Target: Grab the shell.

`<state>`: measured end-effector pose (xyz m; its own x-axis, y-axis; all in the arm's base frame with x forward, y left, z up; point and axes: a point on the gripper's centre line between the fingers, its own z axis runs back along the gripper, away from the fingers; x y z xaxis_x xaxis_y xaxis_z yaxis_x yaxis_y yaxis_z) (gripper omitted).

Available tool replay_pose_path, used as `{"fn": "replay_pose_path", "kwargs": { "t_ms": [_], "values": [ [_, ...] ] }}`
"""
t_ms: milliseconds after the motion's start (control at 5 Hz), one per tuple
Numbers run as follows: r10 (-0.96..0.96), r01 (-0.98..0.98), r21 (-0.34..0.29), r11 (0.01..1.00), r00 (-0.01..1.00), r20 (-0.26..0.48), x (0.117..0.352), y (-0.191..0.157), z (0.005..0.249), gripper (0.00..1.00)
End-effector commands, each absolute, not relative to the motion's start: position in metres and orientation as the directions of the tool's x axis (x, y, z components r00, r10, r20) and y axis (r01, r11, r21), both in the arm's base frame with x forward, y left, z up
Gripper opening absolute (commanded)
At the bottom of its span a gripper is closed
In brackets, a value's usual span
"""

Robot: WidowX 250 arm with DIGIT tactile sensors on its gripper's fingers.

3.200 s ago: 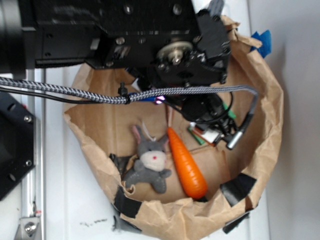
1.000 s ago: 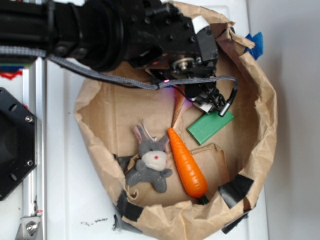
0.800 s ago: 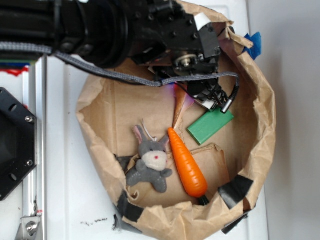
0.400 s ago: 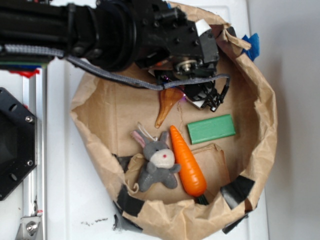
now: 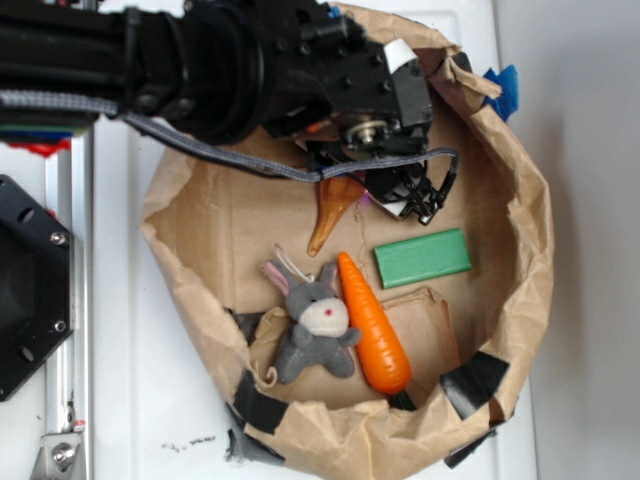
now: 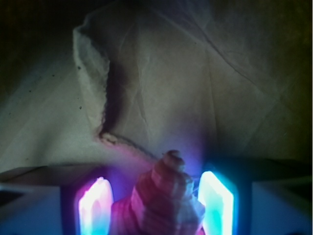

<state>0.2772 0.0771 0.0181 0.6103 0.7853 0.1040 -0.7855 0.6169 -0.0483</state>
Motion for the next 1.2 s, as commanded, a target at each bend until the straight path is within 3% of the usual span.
{"fn": "replay_pose_path", "kwargs": {
  "t_ms": [0,200,400,600,1000],
  "values": [
    [0.611,-0.601,-0.124,0.789,0.789,0.066,0.268,0.062,0.083,0.0],
    [0.452,-0.442,-0.106,0.891,0.885,0.112,0.259,0.05,0.126,0.0],
    [0.344,-0.336,-0.119,0.934,0.937,0.058,0.256,0.035,0.158,0.0],
    [0.265,-0.263,-0.077,0.962,0.964,0.027,0.255,0.019,0.18,0.0],
    [0.234,-0.23,-0.043,0.972,0.965,0.119,0.263,0.02,0.18,0.0]
  ]
}}
